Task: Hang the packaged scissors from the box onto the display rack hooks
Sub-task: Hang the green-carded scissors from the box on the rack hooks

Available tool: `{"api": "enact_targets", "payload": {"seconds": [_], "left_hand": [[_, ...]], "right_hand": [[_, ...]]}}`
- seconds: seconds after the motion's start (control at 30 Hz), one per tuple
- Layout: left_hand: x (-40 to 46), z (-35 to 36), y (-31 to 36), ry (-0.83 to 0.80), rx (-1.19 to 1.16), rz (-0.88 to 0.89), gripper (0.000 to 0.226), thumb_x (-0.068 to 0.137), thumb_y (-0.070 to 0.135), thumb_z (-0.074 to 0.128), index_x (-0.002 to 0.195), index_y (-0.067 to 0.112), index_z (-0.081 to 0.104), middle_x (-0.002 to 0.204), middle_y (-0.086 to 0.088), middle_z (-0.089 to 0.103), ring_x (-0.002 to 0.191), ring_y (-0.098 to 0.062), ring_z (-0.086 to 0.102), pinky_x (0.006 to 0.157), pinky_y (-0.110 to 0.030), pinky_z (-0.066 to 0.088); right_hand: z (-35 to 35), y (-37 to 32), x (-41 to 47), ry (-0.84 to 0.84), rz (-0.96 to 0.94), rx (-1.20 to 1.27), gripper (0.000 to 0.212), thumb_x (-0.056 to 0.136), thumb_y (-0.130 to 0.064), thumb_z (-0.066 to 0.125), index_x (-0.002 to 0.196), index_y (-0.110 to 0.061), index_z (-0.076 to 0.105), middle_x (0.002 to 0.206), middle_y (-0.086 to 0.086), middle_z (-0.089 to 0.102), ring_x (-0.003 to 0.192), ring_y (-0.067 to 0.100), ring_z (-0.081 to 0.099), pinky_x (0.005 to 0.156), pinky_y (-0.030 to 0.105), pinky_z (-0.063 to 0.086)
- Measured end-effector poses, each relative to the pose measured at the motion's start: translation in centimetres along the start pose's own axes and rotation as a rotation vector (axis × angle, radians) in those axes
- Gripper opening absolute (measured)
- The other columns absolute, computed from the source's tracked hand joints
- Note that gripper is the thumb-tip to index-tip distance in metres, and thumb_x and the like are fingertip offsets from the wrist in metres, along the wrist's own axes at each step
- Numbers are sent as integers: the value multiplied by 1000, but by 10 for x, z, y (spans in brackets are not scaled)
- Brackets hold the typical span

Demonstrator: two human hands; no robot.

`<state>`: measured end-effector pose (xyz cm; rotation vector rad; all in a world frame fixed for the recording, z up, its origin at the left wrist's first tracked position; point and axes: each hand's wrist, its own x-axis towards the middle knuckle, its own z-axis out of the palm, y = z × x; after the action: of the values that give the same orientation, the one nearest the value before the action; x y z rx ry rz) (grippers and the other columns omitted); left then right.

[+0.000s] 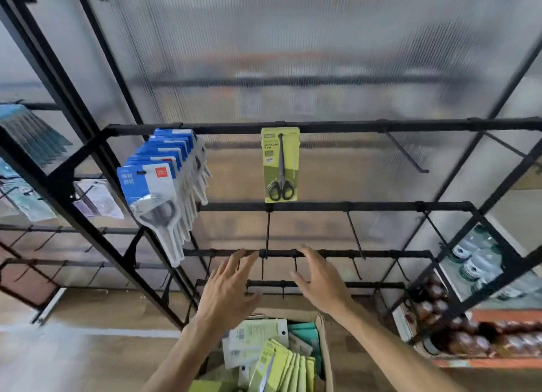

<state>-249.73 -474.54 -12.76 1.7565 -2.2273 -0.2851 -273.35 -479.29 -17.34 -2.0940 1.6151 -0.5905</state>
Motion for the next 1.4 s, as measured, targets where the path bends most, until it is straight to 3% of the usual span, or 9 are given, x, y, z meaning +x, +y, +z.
{"api": "enact_targets", "payload": {"seconds": [0.17, 0.3, 0.4, 0.57, 0.67, 0.87, 1.1, 1.3, 1.4], "left_hand": [[-20, 49, -3, -113, -14, -20, 82, 84, 52, 65, 152, 36, 23, 155, 7, 32, 137, -17, 40, 110, -32, 38], [-51, 90, -14, -244, -37, -103, 79, 85, 47, 68, 152, 32, 30, 151, 6, 38, 134, -17, 44, 108, -31, 37], [-77, 125, -26, -391, -79, -177, 79, 85, 45, 64, 153, 33, 27, 153, 6, 36, 135, -17, 42, 108, -30, 38], [-105, 175, -34, -554, -104, -258, 68, 90, 40, 61, 151, 28, 34, 148, 3, 43, 130, -19, 47, 103, -32, 42], [-113, 206, -43, -614, -112, -296, 55, 90, 46, 54, 140, 28, 41, 142, -3, 49, 122, -26, 55, 92, -36, 49], [-126, 260, -63, -774, -105, -483, 72, 82, 37, 73, 142, 19, 38, 133, -7, 55, 121, -31, 52, 93, -40, 46], [-136, 302, -70, -764, -161, -571, 58, 79, 35, 77, 123, 10, 47, 122, -13, 57, 113, -34, 56, 88, -42, 50], [-146, 322, -69, -674, -151, -603, 47, 88, 25, 69, 125, 8, 48, 125, -14, 49, 116, -35, 50, 95, -43, 47], [-153, 328, -68, -609, -217, -640, 42, 87, 18, 68, 122, 7, 48, 123, -13, 52, 112, -35, 56, 88, -43, 49]], "right_hand": [[23, 30, -41, -128, 33, -76, 69, 98, -47, 54, 156, -27, 22, 162, -8, 26, 144, 10, 36, 113, 27, 35], [47, 52, -79, -220, 164, -57, 69, 96, -48, 57, 154, -34, 20, 164, -10, 20, 133, 17, 50, 98, 34, 54], [70, 64, -110, -301, 222, -60, 68, 97, -47, 55, 154, -29, 22, 163, -9, 23, 137, 20, 47, 106, 36, 48], [96, 76, -138, -386, 299, -15, 66, 98, -41, 57, 153, -27, 25, 161, -5, 29, 130, 15, 52, 100, 26, 48], [109, 79, -141, -430, 344, -25, 64, 98, -37, 58, 153, -23, 29, 154, -4, 40, 122, 20, 58, 95, 32, 51], [139, 82, -150, -531, 343, -9, 59, 98, -32, 59, 149, -16, 35, 154, 0, 42, 136, 19, 46, 107, 30, 40], [157, 83, -168, -640, 363, -29, 59, 99, -31, 56, 151, -20, 31, 155, 0, 41, 135, 22, 49, 107, 39, 45], [162, 87, -174, -693, 348, -49, 56, 100, -27, 54, 151, -19, 32, 155, -1, 41, 134, 22, 50, 107, 36, 44], [162, 93, -172, -725, 334, -57, 56, 100, -27, 53, 152, -21, 31, 156, -2, 40, 136, 21, 48, 108, 37, 43]]}}
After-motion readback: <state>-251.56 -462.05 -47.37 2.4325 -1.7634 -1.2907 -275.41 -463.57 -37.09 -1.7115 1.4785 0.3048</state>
